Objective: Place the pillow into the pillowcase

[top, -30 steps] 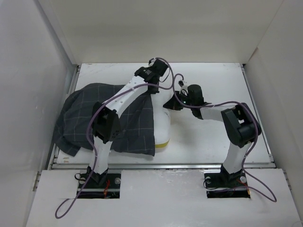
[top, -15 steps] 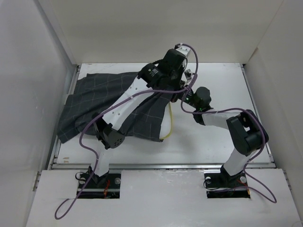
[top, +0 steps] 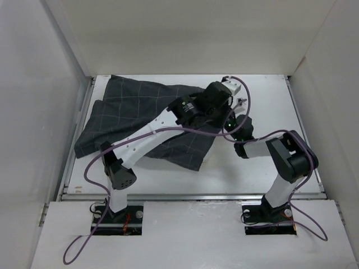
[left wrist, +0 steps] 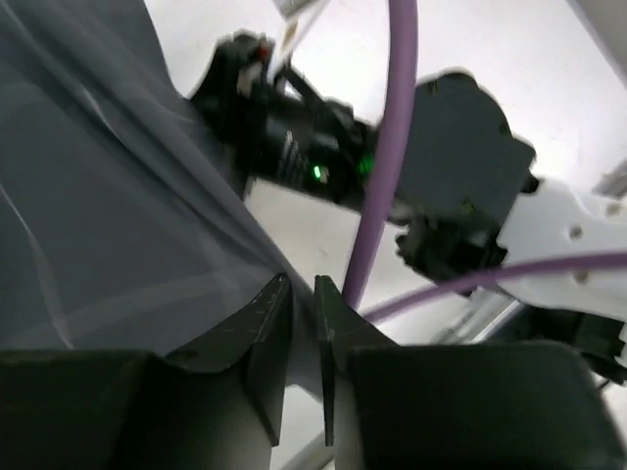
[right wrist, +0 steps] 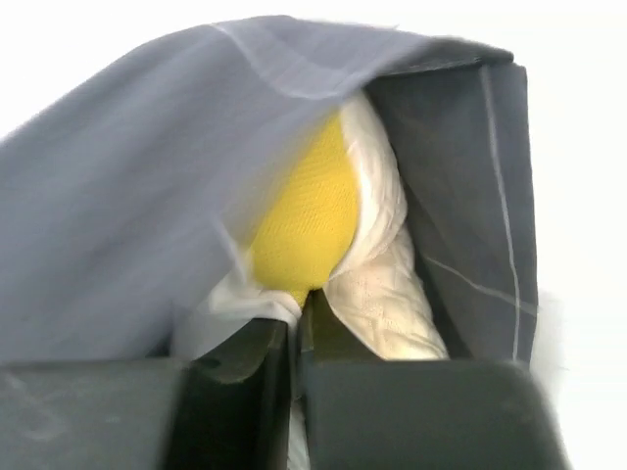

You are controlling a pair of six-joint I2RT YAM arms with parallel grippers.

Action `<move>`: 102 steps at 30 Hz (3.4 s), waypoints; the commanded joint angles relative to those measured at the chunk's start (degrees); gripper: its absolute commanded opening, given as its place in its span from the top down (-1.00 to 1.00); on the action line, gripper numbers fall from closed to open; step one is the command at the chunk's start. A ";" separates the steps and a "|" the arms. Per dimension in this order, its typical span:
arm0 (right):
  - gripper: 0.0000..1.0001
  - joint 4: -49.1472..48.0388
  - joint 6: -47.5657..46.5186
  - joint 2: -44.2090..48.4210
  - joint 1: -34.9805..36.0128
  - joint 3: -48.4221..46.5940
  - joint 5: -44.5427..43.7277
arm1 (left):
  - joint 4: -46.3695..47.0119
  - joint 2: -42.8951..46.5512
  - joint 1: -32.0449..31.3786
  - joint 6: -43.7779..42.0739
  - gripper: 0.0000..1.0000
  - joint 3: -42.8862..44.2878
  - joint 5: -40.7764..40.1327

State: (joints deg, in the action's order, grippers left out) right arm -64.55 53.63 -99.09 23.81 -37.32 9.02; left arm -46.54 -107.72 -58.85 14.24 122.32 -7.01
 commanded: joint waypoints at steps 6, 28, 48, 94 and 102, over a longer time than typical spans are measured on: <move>0.02 0.02 1.23 2.74 -4.12 1.20 1.08 | 7.62 6.65 0.13 7.81 -0.48 -11.40 3.86; -0.47 64.29 -15.48 40.55 -6.41 11.04 -2.52 | 15.17 16.95 -12.07 35.49 -0.93 -53.06 -6.87; -0.27 58.59 -27.52 37.84 -3.08 14.82 14.98 | 3.47 1.64 -11.73 50.55 -0.32 -44.54 -19.54; -0.22 28.91 -10.45 24.42 17.23 7.08 2.08 | 6.64 11.04 -25.35 19.96 -0.42 -19.67 -13.81; -0.74 76.82 -8.47 51.52 17.23 8.23 -26.92 | 6.02 18.94 -23.60 16.26 -1.00 -18.25 -19.63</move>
State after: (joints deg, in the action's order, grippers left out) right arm -8.86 43.05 -53.87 41.28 -29.43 -4.16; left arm -43.27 -96.07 -83.50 32.27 101.27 -21.78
